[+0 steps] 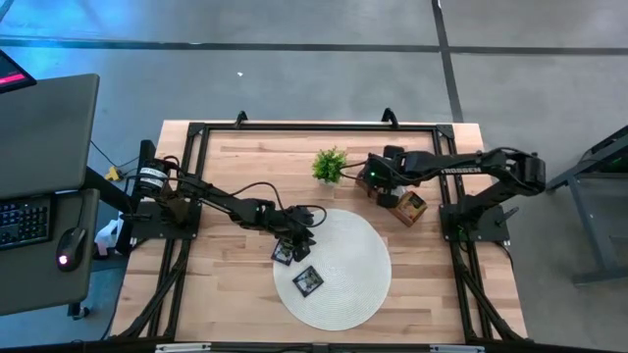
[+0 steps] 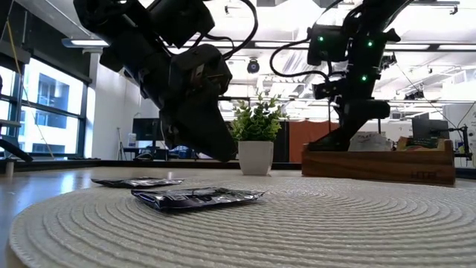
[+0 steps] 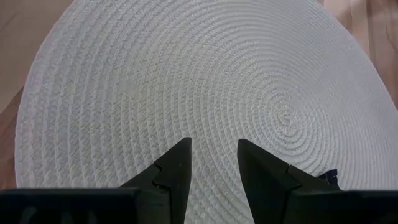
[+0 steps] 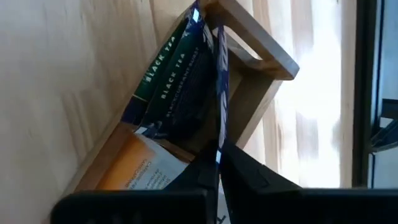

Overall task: Pick & Place Tea
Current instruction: Put the black tea bag into the left section of the wooden organizer

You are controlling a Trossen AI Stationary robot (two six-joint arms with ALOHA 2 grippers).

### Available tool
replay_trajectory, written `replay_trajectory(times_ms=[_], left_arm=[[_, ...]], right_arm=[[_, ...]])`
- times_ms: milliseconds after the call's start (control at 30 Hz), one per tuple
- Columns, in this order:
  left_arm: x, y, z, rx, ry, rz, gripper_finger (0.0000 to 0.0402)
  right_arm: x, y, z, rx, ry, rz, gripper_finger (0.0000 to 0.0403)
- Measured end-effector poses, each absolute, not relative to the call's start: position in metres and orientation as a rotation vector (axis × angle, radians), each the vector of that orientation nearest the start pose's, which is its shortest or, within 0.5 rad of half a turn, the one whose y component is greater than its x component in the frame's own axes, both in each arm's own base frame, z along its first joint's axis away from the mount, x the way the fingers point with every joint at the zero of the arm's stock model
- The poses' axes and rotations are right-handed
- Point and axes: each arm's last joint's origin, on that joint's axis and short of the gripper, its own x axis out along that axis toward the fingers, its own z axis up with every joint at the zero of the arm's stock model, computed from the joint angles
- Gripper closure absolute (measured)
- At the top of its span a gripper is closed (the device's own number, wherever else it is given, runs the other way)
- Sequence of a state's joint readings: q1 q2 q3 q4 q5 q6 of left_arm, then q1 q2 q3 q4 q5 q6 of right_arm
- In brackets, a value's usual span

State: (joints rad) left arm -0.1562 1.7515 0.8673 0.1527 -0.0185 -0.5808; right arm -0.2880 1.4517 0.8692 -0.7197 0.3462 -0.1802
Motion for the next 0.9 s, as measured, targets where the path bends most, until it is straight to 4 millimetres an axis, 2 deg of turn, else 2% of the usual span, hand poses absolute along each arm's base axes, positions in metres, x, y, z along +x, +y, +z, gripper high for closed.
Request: replay_trajectory(times_ms=[167, 400, 467, 567, 633, 733, 900], left_arm=[[0.337, -0.052, 0.147, -0.489, 0.749, 0.085, 0.0273], [0.337, -0.052, 0.147, -0.489, 0.749, 0.086, 0.0273], [0.337, -0.052, 0.147, -0.489, 0.749, 0.086, 0.0273], [0.337, -0.053, 0.147, -0.491, 0.739, 0.083, 0.0273], [0.337, -0.053, 0.147, -0.491, 0.739, 0.083, 0.0273], [0.337, -0.053, 0.147, -0.491, 0.740, 0.084, 0.0273], [0.337, -0.053, 0.147, -0.491, 0.741, 0.084, 0.0273]], right_arm=[[0.240, -0.077, 0.194, -0.207, 1.360, -0.414, 0.0391], [0.252, -0.076, 0.234, -0.222, 1.340, -0.438, 0.0398], [0.253, -0.078, 0.246, -0.175, 1.369, -0.448, 0.0400], [0.255, -0.082, 0.254, 0.028, 1.441, -0.500, 0.0399], [0.259, -0.084, 0.256, 0.145, 1.497, -0.505, 0.0401], [0.268, -0.086, 0.251, 0.181, 1.593, -0.494, 0.0400], [0.289, -0.093, 0.224, 0.178, 1.741, -0.482, 0.0401]])
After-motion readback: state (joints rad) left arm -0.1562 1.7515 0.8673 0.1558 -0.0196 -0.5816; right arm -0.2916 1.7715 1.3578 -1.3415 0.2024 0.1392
